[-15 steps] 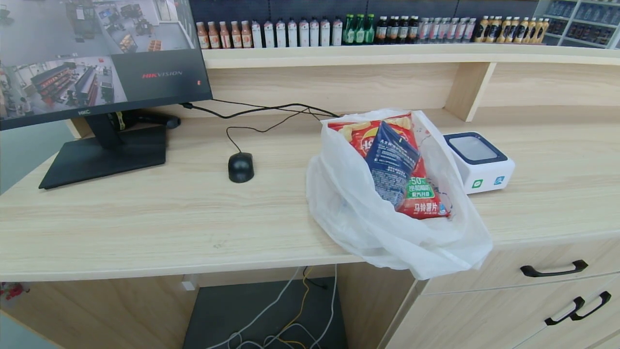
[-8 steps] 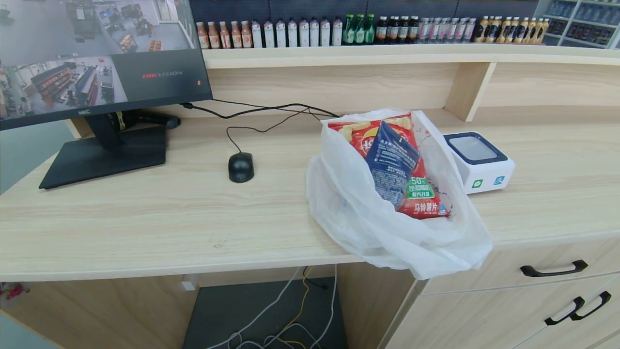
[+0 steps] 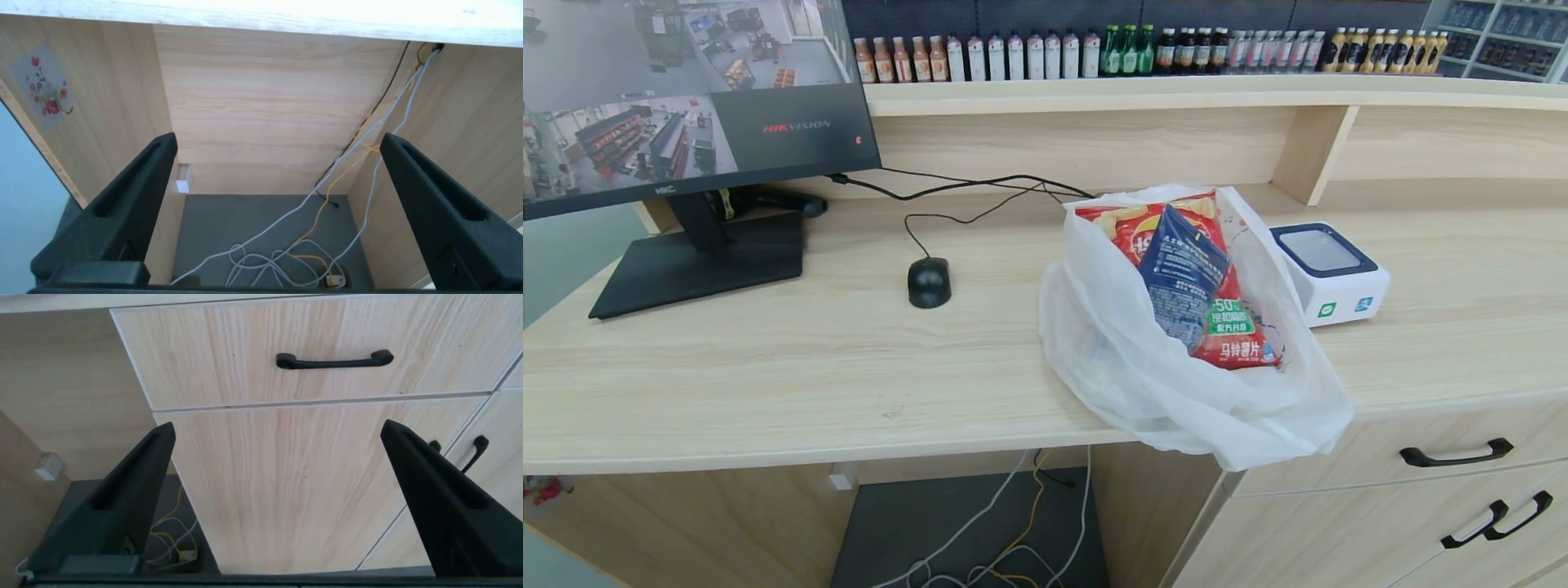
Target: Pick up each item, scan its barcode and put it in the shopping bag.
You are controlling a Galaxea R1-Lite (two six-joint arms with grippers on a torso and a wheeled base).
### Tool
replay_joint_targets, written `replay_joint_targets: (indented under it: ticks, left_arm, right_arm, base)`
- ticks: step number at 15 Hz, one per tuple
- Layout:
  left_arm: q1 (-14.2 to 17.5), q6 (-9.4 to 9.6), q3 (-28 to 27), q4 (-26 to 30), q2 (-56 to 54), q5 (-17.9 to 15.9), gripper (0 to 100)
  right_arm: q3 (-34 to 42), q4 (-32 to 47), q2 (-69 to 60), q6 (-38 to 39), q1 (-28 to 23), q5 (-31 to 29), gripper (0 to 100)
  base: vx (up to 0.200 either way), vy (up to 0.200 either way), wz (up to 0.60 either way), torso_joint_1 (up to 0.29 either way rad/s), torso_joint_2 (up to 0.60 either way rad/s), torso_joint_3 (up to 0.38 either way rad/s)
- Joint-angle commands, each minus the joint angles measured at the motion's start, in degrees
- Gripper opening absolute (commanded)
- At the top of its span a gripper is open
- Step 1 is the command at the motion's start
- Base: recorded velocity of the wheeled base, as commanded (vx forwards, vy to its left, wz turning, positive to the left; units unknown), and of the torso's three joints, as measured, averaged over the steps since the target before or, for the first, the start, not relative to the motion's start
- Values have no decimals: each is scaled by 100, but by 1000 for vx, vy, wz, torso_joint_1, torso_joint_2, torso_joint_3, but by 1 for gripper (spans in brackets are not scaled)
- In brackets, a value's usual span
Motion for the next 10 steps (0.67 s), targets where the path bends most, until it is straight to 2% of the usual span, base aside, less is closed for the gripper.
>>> replay_joint_targets:
  ticks: [1,10]
  left_arm:
    - [0,-6,0,9,-2,1,100]
    - [0,3,0,9,-2,1,100]
  right_arm:
    - [-4,-4,6,-14,4,4,100]
    - [-4,-4,6,-5,4,4,100]
  base:
    - [0,-200,0,2,-7,7]
    - [0,-200,0,5,4,4]
